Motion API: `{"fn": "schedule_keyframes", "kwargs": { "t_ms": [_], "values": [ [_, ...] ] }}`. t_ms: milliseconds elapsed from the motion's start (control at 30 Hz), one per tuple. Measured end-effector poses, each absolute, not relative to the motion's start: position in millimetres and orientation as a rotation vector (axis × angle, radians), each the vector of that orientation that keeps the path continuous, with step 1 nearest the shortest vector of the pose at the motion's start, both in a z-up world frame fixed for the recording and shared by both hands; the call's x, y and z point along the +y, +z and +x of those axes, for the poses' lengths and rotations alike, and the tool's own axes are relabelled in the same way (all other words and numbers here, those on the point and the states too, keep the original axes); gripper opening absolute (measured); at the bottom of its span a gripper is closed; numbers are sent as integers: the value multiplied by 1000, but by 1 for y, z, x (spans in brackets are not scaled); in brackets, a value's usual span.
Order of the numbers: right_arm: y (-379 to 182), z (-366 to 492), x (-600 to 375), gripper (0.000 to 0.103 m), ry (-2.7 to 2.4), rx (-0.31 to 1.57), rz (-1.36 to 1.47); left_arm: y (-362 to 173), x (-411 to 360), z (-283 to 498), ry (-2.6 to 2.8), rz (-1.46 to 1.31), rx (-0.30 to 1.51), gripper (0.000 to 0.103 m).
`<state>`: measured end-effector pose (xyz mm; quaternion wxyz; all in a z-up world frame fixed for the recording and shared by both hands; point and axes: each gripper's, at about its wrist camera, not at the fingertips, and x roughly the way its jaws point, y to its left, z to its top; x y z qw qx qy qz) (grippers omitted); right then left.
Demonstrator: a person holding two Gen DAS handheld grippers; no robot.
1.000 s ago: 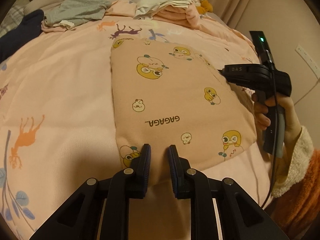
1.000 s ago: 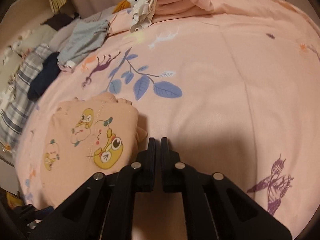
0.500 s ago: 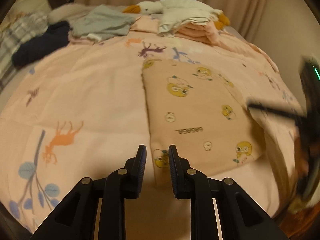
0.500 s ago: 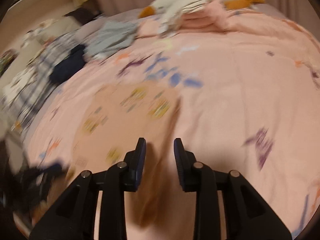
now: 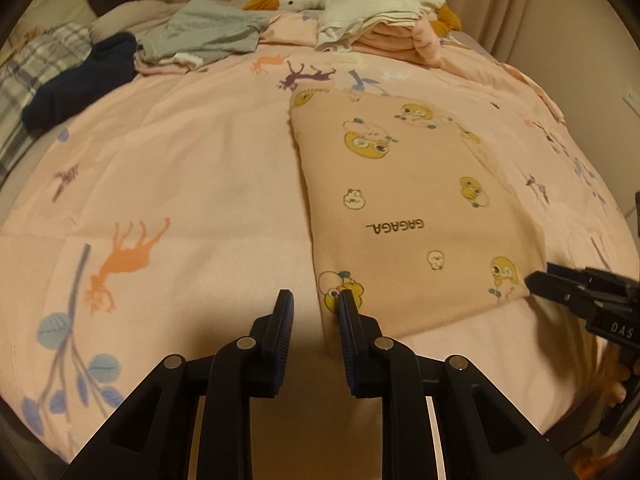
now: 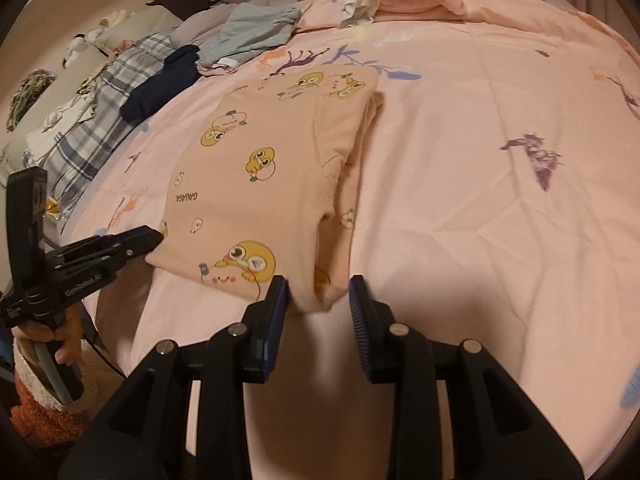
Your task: Fold small clothes
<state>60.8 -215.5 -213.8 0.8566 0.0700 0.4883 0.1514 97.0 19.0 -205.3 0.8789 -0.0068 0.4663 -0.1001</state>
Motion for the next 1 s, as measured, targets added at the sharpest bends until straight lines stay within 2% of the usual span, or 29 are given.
{"fn": "schedule_keyframes", "kwargs": {
  "t_ms": [67,133,200,267,367,400,467,533,1000],
  "values": [
    [-202,56,-214,47,276,1015,109,-192,20,93,-173,1,947,20],
    [-190,54,-217,52,244,987,87,-176,21,88,-158,6,905,23],
    [-170,50,-221,57,224,945,78,-156,23,83,-170,-2,861,37],
    [-154,48,-226,76,202,916,82,-136,25,77,-201,-28,815,67],
    [-125,42,-233,94,175,870,110,-109,31,67,-245,-112,748,80],
    [-116,40,-235,96,178,857,131,-100,33,64,-270,-140,735,84],
    [-101,37,-237,103,188,858,174,-88,35,59,-277,-170,722,99],
    [-89,30,-236,103,197,861,194,-75,35,53,-281,-164,706,102],
    [-50,5,-232,103,168,840,203,-45,27,36,-236,-162,635,102]
  ]
}}
